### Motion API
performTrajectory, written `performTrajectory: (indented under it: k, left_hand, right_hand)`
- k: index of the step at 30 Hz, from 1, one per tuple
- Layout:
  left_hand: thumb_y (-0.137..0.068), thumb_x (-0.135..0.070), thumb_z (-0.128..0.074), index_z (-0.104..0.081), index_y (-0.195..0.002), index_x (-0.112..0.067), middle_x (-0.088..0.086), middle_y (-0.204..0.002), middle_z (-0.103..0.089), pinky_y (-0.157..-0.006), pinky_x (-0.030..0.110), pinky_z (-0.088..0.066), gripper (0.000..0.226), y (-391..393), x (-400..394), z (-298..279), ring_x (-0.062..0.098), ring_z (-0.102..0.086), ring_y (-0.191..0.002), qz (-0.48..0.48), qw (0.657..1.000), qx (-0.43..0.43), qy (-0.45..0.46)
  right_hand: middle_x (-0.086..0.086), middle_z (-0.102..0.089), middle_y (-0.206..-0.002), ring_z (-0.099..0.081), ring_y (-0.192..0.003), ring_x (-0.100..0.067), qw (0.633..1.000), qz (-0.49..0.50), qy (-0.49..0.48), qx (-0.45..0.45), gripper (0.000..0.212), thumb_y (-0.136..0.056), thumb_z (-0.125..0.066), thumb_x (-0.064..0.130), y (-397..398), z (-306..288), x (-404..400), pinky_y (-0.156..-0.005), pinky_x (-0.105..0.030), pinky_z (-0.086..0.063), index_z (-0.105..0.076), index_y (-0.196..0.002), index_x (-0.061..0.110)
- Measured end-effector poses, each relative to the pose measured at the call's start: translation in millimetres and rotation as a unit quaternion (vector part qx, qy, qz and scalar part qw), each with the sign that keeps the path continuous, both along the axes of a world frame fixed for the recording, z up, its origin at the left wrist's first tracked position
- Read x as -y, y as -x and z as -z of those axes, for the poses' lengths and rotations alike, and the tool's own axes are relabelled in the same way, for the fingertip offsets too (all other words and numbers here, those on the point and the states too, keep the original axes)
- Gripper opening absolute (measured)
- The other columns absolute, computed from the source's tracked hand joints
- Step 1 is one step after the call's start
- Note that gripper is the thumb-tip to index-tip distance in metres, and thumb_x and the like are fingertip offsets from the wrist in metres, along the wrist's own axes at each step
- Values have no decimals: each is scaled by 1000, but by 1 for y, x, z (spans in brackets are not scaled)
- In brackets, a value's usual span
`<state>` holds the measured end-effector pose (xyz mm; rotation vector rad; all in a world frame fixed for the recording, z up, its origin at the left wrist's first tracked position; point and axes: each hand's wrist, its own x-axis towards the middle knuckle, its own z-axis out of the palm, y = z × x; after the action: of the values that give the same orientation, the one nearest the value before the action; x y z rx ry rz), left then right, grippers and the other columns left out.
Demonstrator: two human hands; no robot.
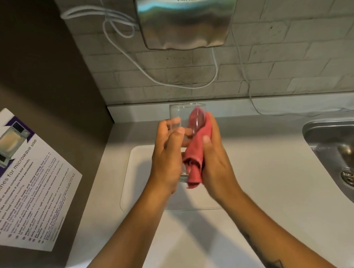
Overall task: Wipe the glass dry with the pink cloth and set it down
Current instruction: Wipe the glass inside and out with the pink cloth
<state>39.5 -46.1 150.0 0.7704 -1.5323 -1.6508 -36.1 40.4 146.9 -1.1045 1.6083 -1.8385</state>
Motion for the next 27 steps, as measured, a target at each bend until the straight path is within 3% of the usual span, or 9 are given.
performTrajectory:
  k: [2,5,9,13,16,20,23,25,27]
  left_hand:
    - [-81,-61,-53,-61,-122,-33,-8,-103,-80,-74,26,-64,50,2,-4,3,10,-78,-94,-1,1000,-4,-11]
    - [-84,-56,-54,-61,-121,-27,2,-104,-80,-76,30,-64,47,2,-2,4,17,-78,-94,-13,1000,-13,-11]
    - [-95,-43,-49,-60,-121,-29,-13,-94,-80,-64,25,-61,31,-1,8,-1,8,-77,-83,-12,1000,-16,-15]
    - [-95,-46,-47,-61,-121,-28,-6,-100,-80,-67,24,-62,35,-2,0,2,11,-77,-89,17,1000,1,-16]
    - [-94,-43,-47,-64,-120,-21,11,-112,-77,-68,29,-63,38,-2,-9,5,22,-77,-95,24,999,-18,-42]
    - [-93,-40,-48,-62,-121,-19,-3,-95,-80,-70,33,-63,38,-2,-1,-2,19,-76,-89,2,999,-31,-37]
    - [-94,-42,-48,-60,-119,-28,-10,-92,-80,-65,28,-60,31,-4,7,-5,10,-76,-82,16,999,-24,-21]
    - [-95,-44,-48,-60,-119,-30,-10,-94,-80,-66,24,-60,31,-5,4,-5,9,-76,-84,17,1000,-15,-12]
    - [-93,-47,-50,-61,-121,-29,-7,-100,-80,-69,24,-62,35,-4,-3,0,13,-77,-91,17,1000,-8,-10]
  right_hand:
    - [4,-39,-176,-44,-160,-8,1000,12,8,6,58,-111,-32,35,10,-9,6,-132,-37,-36,-25,-169,31]
    - [4,-28,-181,-31,-166,-8,1000,-2,7,-26,64,-113,-33,28,-1,0,-3,-136,-34,-29,-16,-174,20]
    - [13,-16,-183,-19,-168,1,996,-24,-8,-82,68,-114,-35,23,-23,29,-21,-135,-22,-22,-6,-175,20]
    - [3,-43,-173,-47,-157,-8,1000,-10,1,-1,61,-111,-32,34,-1,8,-6,-130,-41,-41,-22,-171,25]
    - [3,-62,-154,-66,-133,3,999,5,19,29,58,-112,-33,38,15,-7,5,-107,-17,-54,-34,-168,22]
    - [7,-34,-178,-36,-162,0,999,-21,26,3,61,-113,-33,28,-9,5,-10,-128,-18,-35,-20,-173,24]
    - [15,-20,-182,-23,-166,4,999,-30,7,-39,66,-114,-34,22,-28,21,-23,-127,-9,-26,-9,-175,21]
    - [10,-24,-182,-26,-166,0,999,-22,6,-29,66,-113,-33,24,-22,16,-20,-132,-18,-28,-12,-175,18]
    - [2,-30,-180,-32,-166,-11,1000,-4,13,-6,65,-112,-32,26,-8,2,-10,-136,-40,-30,-16,-174,16]
